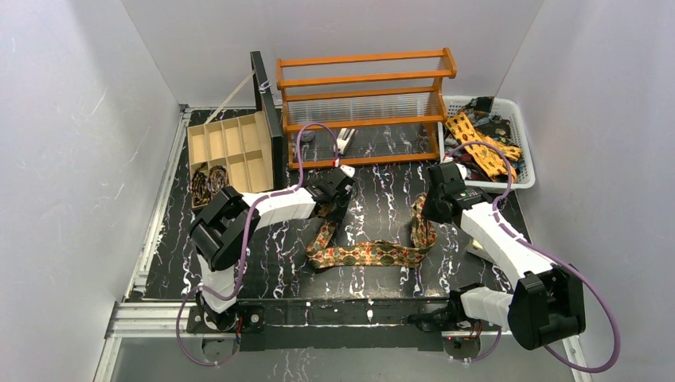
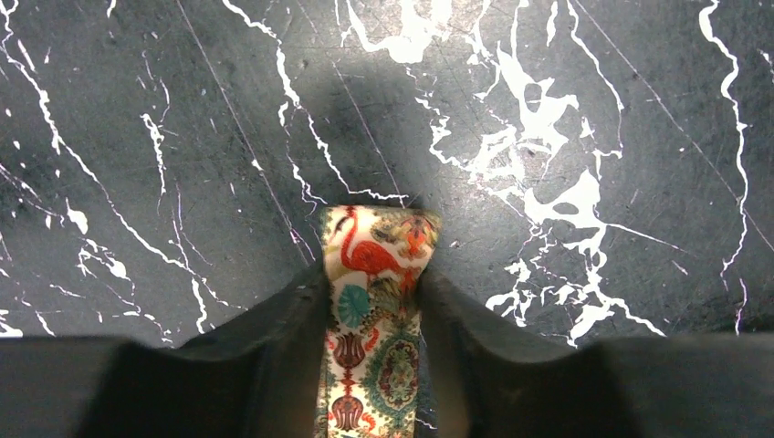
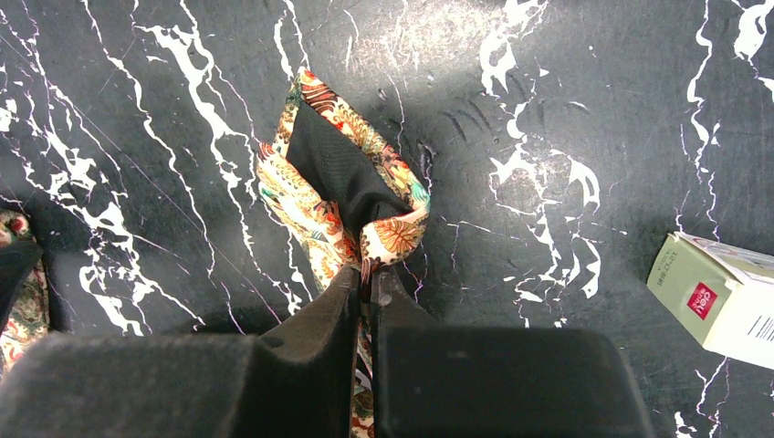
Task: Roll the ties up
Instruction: Flatten out the tie at the center of the board.
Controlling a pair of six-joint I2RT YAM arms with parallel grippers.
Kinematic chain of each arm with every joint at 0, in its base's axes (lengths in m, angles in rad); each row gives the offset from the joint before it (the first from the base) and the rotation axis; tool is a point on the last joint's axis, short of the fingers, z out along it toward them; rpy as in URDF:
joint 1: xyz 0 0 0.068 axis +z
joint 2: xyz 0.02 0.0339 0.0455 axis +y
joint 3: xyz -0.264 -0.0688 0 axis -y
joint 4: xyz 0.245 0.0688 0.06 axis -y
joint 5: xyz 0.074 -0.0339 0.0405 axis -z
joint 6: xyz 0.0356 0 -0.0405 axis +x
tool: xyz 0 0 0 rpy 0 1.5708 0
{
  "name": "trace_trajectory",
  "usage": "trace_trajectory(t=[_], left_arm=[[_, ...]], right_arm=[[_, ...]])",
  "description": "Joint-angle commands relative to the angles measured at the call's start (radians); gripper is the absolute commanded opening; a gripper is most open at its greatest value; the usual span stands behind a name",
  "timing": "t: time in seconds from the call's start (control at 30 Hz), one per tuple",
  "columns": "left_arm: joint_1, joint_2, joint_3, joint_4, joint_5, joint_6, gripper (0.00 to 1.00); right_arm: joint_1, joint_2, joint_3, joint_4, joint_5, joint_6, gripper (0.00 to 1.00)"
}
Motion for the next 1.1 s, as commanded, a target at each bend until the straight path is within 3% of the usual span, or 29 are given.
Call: trace_trajectory(t=[0.0,0.1,0.27,0.5,0.63,0.8,0.93,1.07], left_arm=[[-0.010,-0.026,-0.014,-0.028,0.014,-0.011,0.30],[-0.011,-0.090,-0.046,-0.016,0.002,-0.046,0.12],[-0.011,-0.312,-0.191,0.026,-0.097,-0.176,0.00],[0.018,-0.734,-0.401,-0.170,-0.425,-0.464,0.00],[0.147,-0.931,-0.461,-0.281,-0.427,-0.519,0.00],[0.232,-0.991,-0.482,-0.405,-0.430,-0.599,0.00],[0.236,-1.008,-0.529,-0.471,-0.456,-0.725,0.00],[0.240,-1.028,-0.586,-0.504,-0.455,-0.801,0.00]], right_arm=[[-0.008,0.006,-0.006,0.031,0.015,-0.006,0.06],[-0.011,0.018,-0.001,0.039,0.015,-0.014,0.06],[-0.035,0.046,0.017,0.045,0.019,-0.020,0.05],[-0.070,-0.012,0.049,0.129,-0.063,-0.031,0.02],[-0.088,-0.056,0.094,0.200,-0.103,-0.045,0.02],[-0.107,-0.083,0.135,0.216,-0.159,-0.022,0.01],[-0.109,-0.178,0.010,0.267,-0.173,0.034,0.02],[-0.110,-0.204,-0.106,0.157,-0.102,0.114,0.05]])
